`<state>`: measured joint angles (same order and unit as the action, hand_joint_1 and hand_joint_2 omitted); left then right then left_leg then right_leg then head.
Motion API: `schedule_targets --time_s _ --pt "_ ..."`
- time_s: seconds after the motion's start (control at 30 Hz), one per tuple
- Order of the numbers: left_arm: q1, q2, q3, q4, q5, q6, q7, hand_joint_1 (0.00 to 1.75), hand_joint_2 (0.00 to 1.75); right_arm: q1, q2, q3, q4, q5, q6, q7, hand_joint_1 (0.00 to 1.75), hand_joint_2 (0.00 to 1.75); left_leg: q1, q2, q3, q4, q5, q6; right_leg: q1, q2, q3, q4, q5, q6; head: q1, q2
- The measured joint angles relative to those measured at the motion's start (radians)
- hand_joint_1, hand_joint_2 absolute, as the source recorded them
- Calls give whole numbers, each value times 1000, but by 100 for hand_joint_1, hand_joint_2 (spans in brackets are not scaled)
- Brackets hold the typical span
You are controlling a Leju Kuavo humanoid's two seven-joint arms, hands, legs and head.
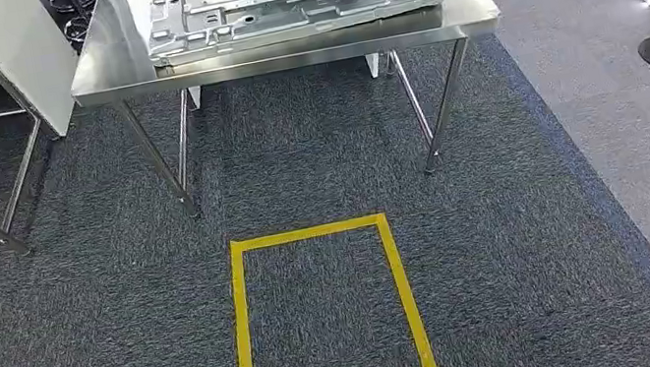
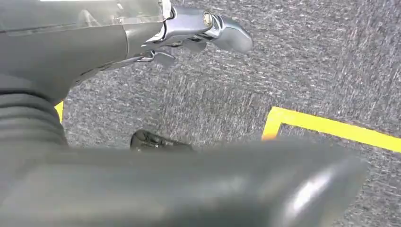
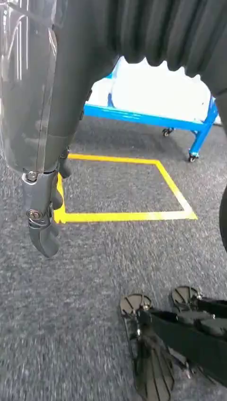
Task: Take the parts from the cabinet and place them on the table.
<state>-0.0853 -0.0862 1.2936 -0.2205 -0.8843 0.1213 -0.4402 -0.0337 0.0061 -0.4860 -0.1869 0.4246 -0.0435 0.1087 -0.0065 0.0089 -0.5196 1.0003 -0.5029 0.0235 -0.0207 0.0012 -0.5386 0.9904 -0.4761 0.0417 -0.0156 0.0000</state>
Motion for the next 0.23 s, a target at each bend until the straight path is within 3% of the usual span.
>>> schedule_targets --time_s 0.03,0.07,0.23 --pt "0 0 0 0 0 2 0 0 175 1 0 -2 0 0 0 0 0 0 1 0 0 -1 1 -2 2 0 0 1 0 -1 0 0" --pt "0 0 0 0 0 2 0 0 175 1 0 -5 0 0 0 -1 0 175 1 0 0 -1 2 -3 5 0 -1 1 0 -1 0 0" --pt "-1 -1 0 0 0 -3 3 0 175 1 0 -15 0 0 2 -2 0 175 3 0 -1 -2 3 -6 5 0 -1 3 -1 -6 0 0"
